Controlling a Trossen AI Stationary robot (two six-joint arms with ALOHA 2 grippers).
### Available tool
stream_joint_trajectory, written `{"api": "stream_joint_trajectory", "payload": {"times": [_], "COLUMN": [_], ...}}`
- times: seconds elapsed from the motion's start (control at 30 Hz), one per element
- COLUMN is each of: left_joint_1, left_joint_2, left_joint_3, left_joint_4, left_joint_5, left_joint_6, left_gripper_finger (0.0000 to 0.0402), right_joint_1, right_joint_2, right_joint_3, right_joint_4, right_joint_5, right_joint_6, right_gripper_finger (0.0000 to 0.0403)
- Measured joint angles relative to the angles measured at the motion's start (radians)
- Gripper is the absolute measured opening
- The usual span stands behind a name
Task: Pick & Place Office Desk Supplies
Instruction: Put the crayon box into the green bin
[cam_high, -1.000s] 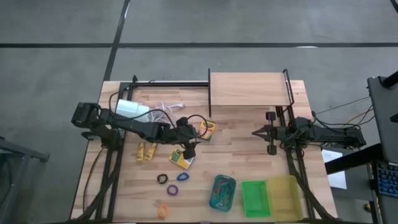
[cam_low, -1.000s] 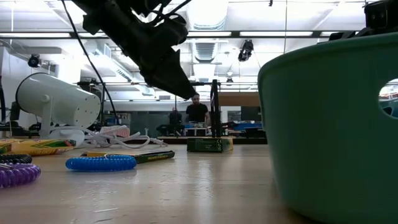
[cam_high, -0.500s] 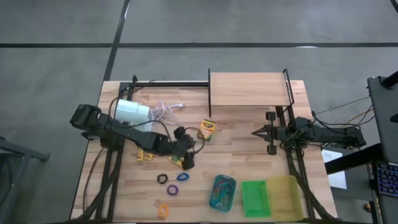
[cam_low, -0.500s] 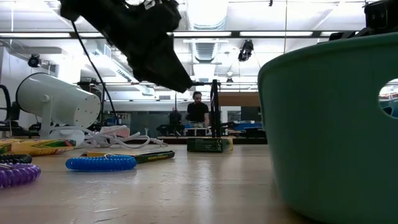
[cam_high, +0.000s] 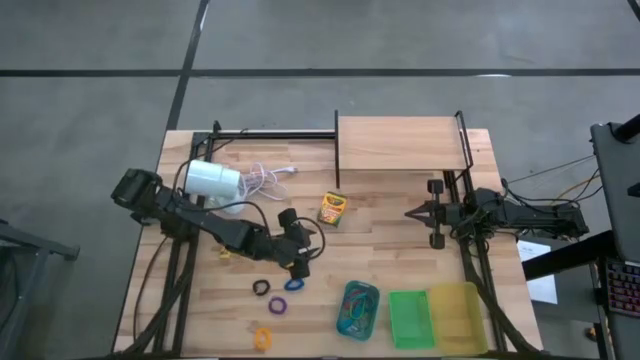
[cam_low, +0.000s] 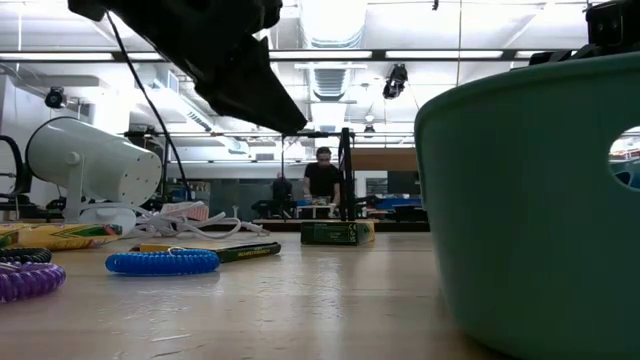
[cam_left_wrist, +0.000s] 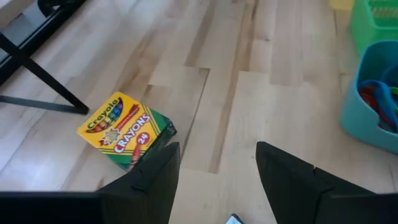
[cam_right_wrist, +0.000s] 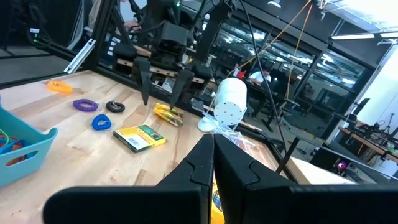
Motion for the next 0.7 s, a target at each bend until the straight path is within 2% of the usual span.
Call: {"api": "stream_joint_trajectory", "payload": {"times": [0.27,0.47,0.57,0.63,0.7], "left_joint_1": [-0.008,-0.067,-0.099,-0.119,-0.129], "left_joint_2": [-0.003,-0.072,-0.106,-0.142,-0.185], "left_joint_3": [0.000,0.000,0.000,0.004,0.009], "left_joint_4": [-0.006,-0.080,-0.133,-0.215,-0.338], "left_joint_5": [0.001,-0.003,-0.103,-0.187,-0.216], "left_joint_6": [0.012,0.016,-0.014,-0.101,-0.228], "left_gripper_finger": [0.0216,0.0216,0.0216,0.0216,0.0216], "right_joint_1": [0.000,0.000,0.000,0.000,0.000], "right_joint_2": [0.000,0.000,0.000,0.000,0.000], "right_joint_3": [0.000,0.000,0.000,0.000,0.000], "right_joint_4": [0.000,0.000,0.000,0.000,0.000], "right_joint_5": [0.000,0.000,0.000,0.000,0.000], "right_joint_6": [0.000,0.000,0.000,0.000,0.000], "right_gripper_finger": [0.0008,0.0008,0.0008,0.0008,0.0008]}}
